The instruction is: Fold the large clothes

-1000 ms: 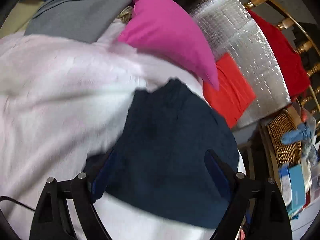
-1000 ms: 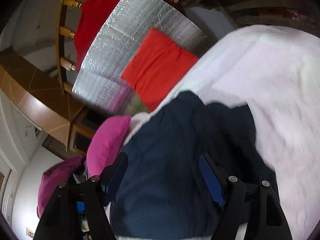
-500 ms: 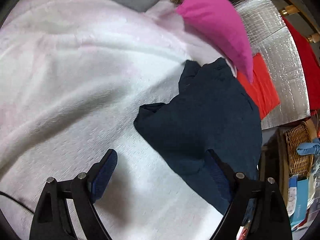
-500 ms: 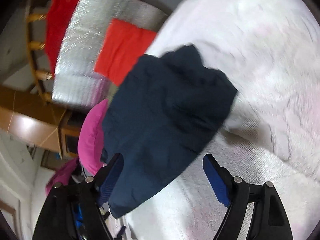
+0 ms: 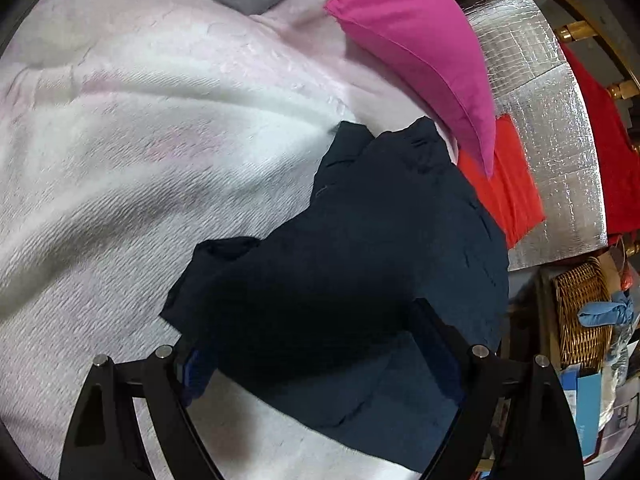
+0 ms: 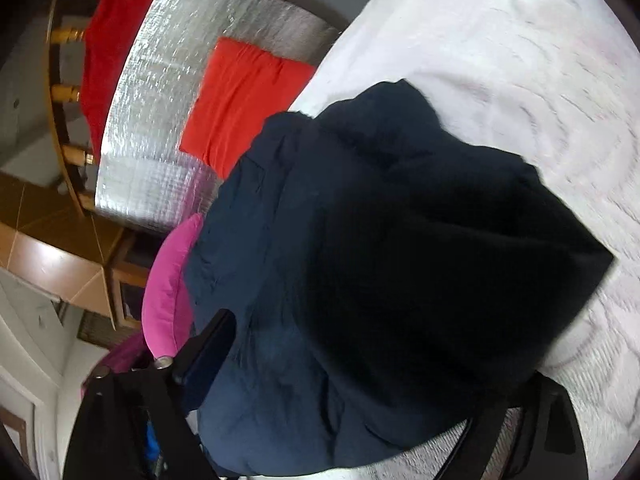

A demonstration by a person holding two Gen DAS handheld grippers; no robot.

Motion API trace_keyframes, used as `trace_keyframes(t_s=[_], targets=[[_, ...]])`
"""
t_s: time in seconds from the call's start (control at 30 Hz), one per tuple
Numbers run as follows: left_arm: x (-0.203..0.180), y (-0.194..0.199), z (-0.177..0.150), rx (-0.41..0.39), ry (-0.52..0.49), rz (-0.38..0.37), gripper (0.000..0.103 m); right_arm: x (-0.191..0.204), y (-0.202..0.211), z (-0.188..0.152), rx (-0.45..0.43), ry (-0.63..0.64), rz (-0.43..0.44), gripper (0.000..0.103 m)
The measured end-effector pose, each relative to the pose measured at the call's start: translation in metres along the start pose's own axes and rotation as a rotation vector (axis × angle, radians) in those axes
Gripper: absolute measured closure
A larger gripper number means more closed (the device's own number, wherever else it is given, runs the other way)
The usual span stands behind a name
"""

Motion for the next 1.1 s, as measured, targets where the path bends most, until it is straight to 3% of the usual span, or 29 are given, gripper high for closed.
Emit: trace_keyframes(t_s=[0.1, 0.37, 0.43, 0.47, 0.6, 0.73, 0.83, 1.1], targets=[[-0.002, -0.001, 0.0, -0.023, -0.014, 0.019, 0.015, 0.002, -0.003, -0.002, 0.014, 0.017, -0.007, 0.002], [-0.004, -0.002, -0.004, -0.067, -0.078, 0.049, 0.031, 0.003, -0.004, -0.004, -0.004, 0.054, -0.038, 0.004], [-0.004, -0.001, -0.005, -0.073, -0.099, 0.051, 0.037, -0.002, 0.0, -0.002, -0.034, 0.021, -0.041, 0.014], [-0.005, -0.001, -0.005, -0.074, -0.107, 0.048, 0.039, -0.006, 0.003, -0.001, -0.048, 0.006, -0.056, 0.024], [-0.008, 0.007, -0.004, -0.097, -0.13, 0.035, 0.065, -0.014, 0.008, 0.003, -0.06, -0.049, -0.038, 0.046], [-0.011, 0.012, -0.004, -0.106, -0.149, 0.03, 0.079, -0.004, 0.011, 0.005, -0.054, 0.027, -0.065, 0.056], [-0.012, 0.02, -0.003, -0.11, -0.161, 0.023, 0.083, 0.012, 0.013, 0.005, -0.058, 0.109, -0.092, 0.063], [-0.009, 0.037, -0.008, -0.1, -0.174, 0.023, 0.086, 0.041, 0.027, 0.002, -0.055, 0.289, -0.15, 0.067]])
Point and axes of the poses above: each gripper's, at about its wrist camera, not at the fingertips, and y roughly against the way its jaws point, x to its left, z to its top, the point moved 8 cm from there along -y, roughly the way its jaws point, and after that the axes turned 13 degrees about z, right-handed, at the moved point
